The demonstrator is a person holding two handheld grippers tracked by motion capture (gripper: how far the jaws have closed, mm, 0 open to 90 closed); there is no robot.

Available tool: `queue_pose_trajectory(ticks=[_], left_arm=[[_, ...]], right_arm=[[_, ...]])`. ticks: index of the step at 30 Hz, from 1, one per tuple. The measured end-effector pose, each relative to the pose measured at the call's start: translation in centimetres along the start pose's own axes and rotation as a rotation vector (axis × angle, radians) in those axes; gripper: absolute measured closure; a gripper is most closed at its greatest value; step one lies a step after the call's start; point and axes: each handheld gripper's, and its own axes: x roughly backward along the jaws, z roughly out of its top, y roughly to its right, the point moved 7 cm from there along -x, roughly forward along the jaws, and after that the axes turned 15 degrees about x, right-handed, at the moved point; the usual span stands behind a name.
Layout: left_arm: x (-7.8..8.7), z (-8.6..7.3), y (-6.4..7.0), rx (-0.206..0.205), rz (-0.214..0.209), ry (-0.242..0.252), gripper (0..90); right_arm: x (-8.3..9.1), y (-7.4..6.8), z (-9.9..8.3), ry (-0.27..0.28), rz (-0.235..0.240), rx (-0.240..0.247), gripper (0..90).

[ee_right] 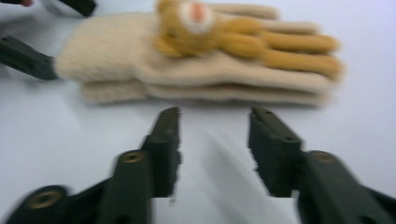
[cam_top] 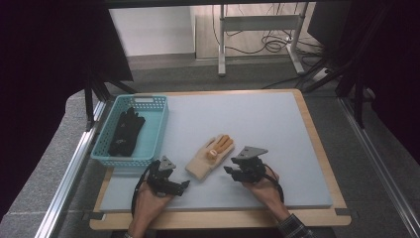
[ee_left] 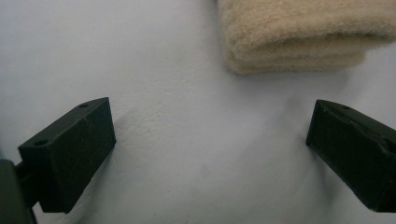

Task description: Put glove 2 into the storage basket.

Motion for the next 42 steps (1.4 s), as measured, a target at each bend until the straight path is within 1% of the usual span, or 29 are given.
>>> queue_pose_trajectory(ticks=[3,4,5,6,7,8,9,10,11,13,16,17,18,19,20,21,23,25,28,30,42], left_arm=[[0.0,0.0,0.0,-0.001,0.0,-0.001,1.5],[0.0,0.0,0.0,-0.001,0.0,-0.001,1.5],[0.0,0.0,0.0,-0.001,0.0,-0.001,1.5],[0.0,0.0,0.0,-0.001,0.0,-0.001,1.6],[0.0,0.0,0.0,-0.001,0.0,-0.001,1.6],[0.0,0.0,0.0,-0.001,0.0,-0.001,1.6],[0.0,0.0,0.0,-0.001,0.0,0.0,1.6],[0.0,0.0,0.0,-0.001,0.0,0.0,1.6],[0.0,0.0,0.0,-0.001,0.0,0.0,1.6],[0.0,0.0,0.0,-0.001,0.0,0.0,1.7],[0.0,0.0,0.0,0.0,0.0,0.001,1.7],[0.0,0.0,0.0,0.0,0.0,0.001,1.7],[0.0,0.0,0.0,0.0,0.0,0.001,1.7],[0.0,0.0,0.0,0.0,0.0,0.001,1.7],[0.0,0.0,0.0,-0.001,0.0,0.001,1.7],[0.0,0.0,0.0,-0.001,0.0,0.001,1.7],[0.0,0.0,0.0,-0.001,0.0,0.001,1.7],[0.0,0.0,0.0,-0.001,0.0,0.001,1.7],[0.0,0.0,0.0,0.0,-0.001,0.001,1.7],[0.0,0.0,0.0,0.001,-0.001,0.002,1.7],[0.1,0.0,0.0,0.006,-0.004,0.003,2.3]], right_arm=[[1.1,1.1,-0.7,-0.006,-0.03,-0.011,37.9],[1.6,1.5,-1.1,-0.012,-0.041,-0.022,34.8],[2.3,2.2,-1.7,-0.011,-0.053,-0.045,29.8],[2.3,2.2,-1.7,-0.011,-0.053,-0.045,29.8],[3.0,3.0,-2.4,-0.006,-0.072,-0.066,25.9],[3.0,3.0,-2.4,-0.006,-0.072,-0.066,25.9],[3.8,3.8,-3.4,-0.016,-0.094,-0.083,22.1],[3.8,3.8,-3.4,-0.016,-0.094,-0.083,22.1],[4.0,4.1,-3.8,-0.023,-0.101,-0.085,21.2],[4.6,4.9,-4.8,-0.049,-0.129,-0.09,18.5],[5.3,5.9,-6.4,-0.082,-0.145,-0.106,13.5],[5.5,6.3,-7.0,-0.094,-0.159,-0.11,11.9],[5.5,6.3,-7.0,-0.094,-0.159,-0.11,11.9],[5.7,6.6,-7.6,-0.103,-0.166,-0.115,10.1],[5.7,6.6,-7.6,-0.103,-0.166,-0.115,10.1],[5.7,6.8,-8.2,-0.117,-0.171,-0.122,8.7],[5.6,6.9,-8.4,-0.123,-0.168,-0.126,8.0],[5.1,6.9,-9.3,-0.152,-0.156,-0.131,5.6],[5.1,7.0,-9.3,-0.148,-0.147,-0.14,5.5],[5.0,7.0,-9.4,-0.152,-0.15,-0.134,5.3],[5.0,7.0,-9.4,-0.15,-0.155,-0.132,5.4]])
